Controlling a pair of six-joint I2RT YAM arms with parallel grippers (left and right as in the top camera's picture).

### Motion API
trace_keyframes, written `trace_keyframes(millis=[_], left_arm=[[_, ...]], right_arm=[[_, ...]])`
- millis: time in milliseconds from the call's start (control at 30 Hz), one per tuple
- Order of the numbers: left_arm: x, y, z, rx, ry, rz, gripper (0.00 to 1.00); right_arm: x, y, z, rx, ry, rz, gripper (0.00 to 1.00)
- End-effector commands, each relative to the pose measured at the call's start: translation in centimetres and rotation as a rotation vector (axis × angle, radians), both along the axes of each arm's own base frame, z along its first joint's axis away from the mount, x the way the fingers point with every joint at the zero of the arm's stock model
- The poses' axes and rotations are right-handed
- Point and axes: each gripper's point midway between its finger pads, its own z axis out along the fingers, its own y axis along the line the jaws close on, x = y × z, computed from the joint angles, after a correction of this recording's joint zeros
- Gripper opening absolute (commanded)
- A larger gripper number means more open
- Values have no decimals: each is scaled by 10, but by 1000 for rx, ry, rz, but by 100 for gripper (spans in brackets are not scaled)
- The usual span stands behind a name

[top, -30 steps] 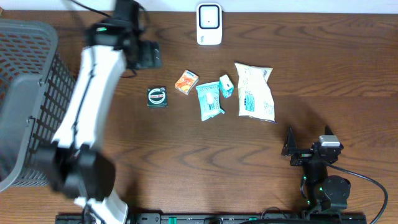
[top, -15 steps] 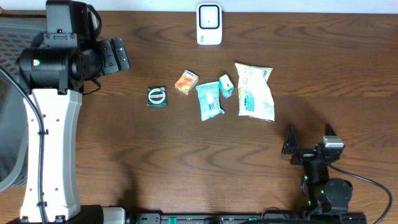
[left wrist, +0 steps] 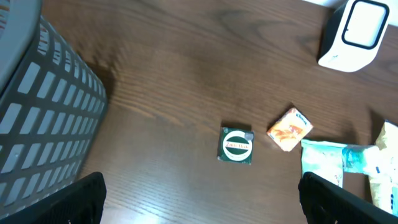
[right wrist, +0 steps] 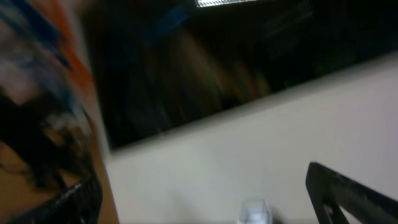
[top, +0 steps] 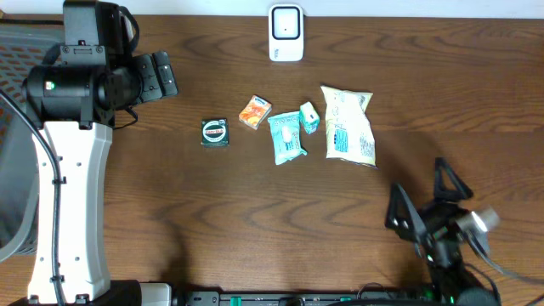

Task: Scan the item barcode
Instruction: 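Swing the right gripper over and grasp the white-and-yellow snack bag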

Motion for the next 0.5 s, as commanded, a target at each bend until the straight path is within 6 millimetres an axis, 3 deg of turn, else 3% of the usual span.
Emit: trace_keyframes(millis=[0, 100, 233, 367, 467], left_arm=[[0, 1, -2, 6, 10, 0, 98], [0, 1, -2, 6, 10, 0, 98], [0, 1, -2, 6, 10, 0, 98], [0, 1, -2, 6, 10, 0, 98], [0, 1, -2, 6, 10, 0, 98]], right_arm=[[-23, -17, 37, 128, -142, -30, 99], [-42, -35, 77, 157, -252, -142, 99], [-53, -31, 136, -37, -339, -298, 99], [-12, -22, 184, -274, -253, -394, 99], [49, -12, 193, -429, -53, -349, 99]])
